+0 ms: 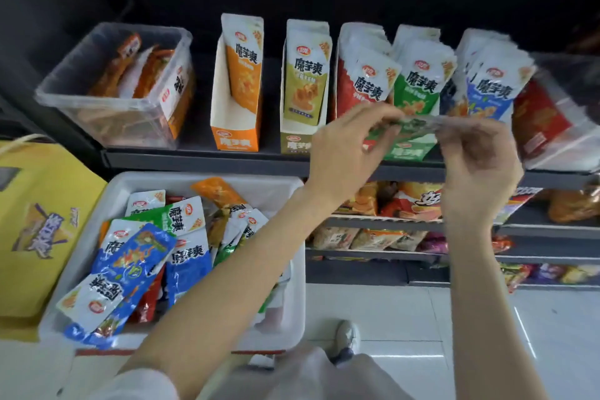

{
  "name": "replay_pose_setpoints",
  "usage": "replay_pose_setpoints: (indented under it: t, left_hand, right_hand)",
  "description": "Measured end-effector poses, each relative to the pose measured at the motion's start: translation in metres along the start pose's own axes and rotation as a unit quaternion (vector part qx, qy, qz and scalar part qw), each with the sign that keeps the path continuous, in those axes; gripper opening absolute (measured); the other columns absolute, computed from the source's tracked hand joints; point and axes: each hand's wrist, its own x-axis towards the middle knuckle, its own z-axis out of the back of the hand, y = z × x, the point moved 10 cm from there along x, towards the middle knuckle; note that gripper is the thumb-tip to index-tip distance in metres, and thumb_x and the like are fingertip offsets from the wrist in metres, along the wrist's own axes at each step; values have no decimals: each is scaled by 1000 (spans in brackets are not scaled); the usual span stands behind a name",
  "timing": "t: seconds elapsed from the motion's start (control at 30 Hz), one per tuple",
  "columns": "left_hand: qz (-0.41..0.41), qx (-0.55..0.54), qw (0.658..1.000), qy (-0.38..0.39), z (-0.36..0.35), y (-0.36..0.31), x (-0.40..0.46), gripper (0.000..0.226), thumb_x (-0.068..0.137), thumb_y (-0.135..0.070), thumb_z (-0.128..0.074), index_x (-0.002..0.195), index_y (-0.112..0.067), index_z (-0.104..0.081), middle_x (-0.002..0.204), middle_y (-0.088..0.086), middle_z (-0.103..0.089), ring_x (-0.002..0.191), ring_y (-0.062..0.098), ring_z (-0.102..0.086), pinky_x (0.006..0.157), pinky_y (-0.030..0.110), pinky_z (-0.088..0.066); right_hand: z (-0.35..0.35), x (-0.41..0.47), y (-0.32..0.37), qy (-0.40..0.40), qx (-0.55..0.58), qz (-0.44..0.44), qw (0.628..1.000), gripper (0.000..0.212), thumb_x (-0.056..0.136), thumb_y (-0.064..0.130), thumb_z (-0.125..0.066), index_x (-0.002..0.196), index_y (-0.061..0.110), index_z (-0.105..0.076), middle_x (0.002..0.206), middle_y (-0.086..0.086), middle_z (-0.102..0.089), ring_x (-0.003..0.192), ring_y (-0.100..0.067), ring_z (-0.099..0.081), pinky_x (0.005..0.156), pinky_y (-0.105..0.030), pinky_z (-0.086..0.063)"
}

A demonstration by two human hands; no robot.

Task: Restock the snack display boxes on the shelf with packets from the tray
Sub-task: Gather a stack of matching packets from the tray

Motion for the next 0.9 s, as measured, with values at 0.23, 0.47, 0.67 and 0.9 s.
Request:
replay_pose_setpoints:
  t: [0.23,0.47,0.67,0.9]
  left_hand:
    - [-49,79,996,-13,-68,3,70,12,85,-20,-67,95,-13,-69,87,-6,-71,79,11,-65,64,28,-52]
    - [-54,263,963,34,-107,32,93,30,79,-23,-70,108,-17,-65,104,-3,-67,101,21,-56,81,32,-34]
    - [11,298,947,119,-111,46,89,44,87,-35,-58,127,-15,-55,138,6,-46,133,26,-31,103,37,-28]
    - [23,51,998,-21,0,32,7,25,94,-25,-50,110,-11,-64,102,-9,-64,99,8,-58,89,27,-45]
  right_hand:
    - [28,62,-44,-106,-112,19,988,8,90,13,-63,92,6,-62,80,15,-60,71,10,-57,68,-11,-46]
    - [-7,92,-103,-4,-300,-13,954,20,92,22,-58,100,4,-62,69,-6,-63,61,-21,-56,54,-26,-30]
    - [-5,87,-114,-13,-283,-9,959,28,86,21,-65,111,9,-59,101,-6,-61,92,-22,-54,73,-20,-36]
    - [-20,12,-47,15,-149,61,987,15,95,14,-56,101,2,-61,92,-2,-61,80,-12,-55,71,-19,-45]
